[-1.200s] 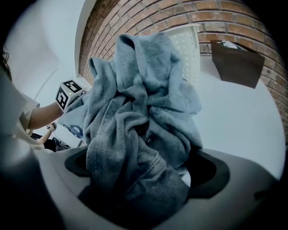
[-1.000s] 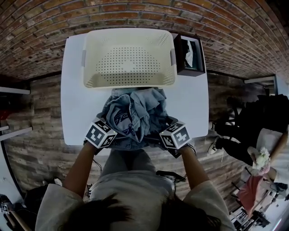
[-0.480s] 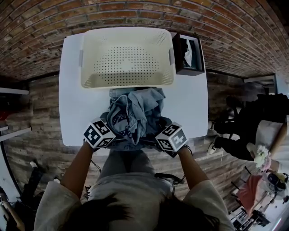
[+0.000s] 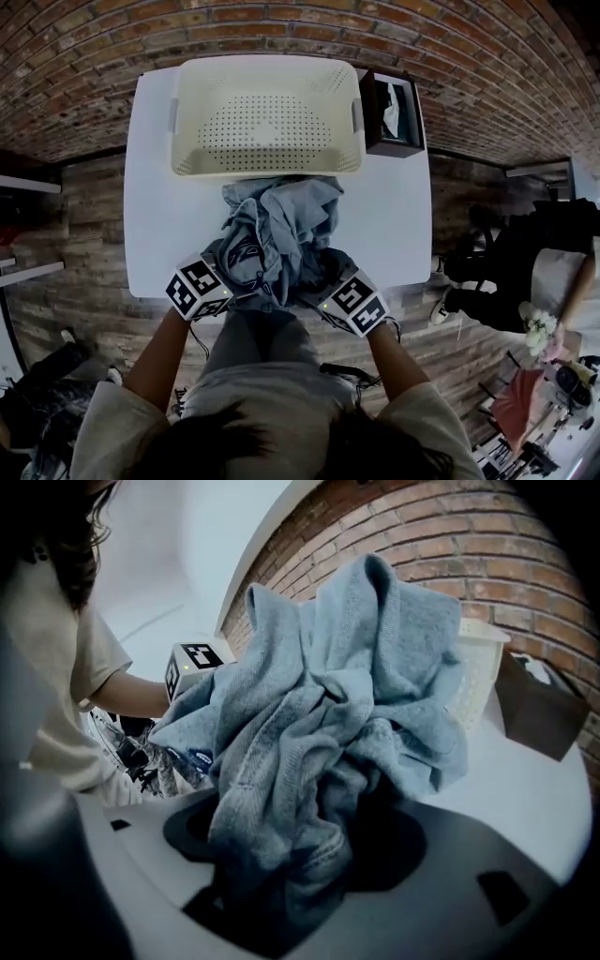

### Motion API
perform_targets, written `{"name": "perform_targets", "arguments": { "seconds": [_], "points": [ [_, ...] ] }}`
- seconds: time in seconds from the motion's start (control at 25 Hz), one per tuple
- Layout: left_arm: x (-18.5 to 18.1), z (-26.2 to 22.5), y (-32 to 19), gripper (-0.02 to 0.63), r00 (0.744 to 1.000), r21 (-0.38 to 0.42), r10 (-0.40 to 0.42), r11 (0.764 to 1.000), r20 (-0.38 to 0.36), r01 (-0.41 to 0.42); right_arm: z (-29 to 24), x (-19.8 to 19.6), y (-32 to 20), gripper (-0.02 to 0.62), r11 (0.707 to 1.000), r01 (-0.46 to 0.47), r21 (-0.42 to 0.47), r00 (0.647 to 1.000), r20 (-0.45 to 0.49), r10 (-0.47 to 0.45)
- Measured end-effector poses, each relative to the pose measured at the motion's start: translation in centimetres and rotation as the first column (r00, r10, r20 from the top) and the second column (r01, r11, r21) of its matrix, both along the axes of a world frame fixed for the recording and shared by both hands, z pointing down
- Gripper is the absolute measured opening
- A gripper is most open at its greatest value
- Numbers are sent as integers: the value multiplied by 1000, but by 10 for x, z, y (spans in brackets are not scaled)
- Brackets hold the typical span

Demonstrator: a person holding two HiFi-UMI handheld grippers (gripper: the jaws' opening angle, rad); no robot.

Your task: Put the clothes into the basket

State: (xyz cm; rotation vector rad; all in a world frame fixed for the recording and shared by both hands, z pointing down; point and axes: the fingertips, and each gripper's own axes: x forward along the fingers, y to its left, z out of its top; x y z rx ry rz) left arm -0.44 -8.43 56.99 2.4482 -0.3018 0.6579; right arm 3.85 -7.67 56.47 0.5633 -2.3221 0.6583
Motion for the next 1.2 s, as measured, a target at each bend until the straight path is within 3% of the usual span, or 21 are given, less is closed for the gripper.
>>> {"name": "perform_targets", "arguments": {
  "seconds": [0.4, 1.2],
  "points": [
    [-6, -67, 33, 371, 999, 171, -38, 984, -13, 39, -62, -9, 31, 327, 987, 18, 159, 999, 23, -22],
    [-3, -176, 18, 371, 998, 441, -62, 896, 1, 55, -169, -5, 15, 327, 908, 28, 418, 999, 22, -41]
  ]
}}
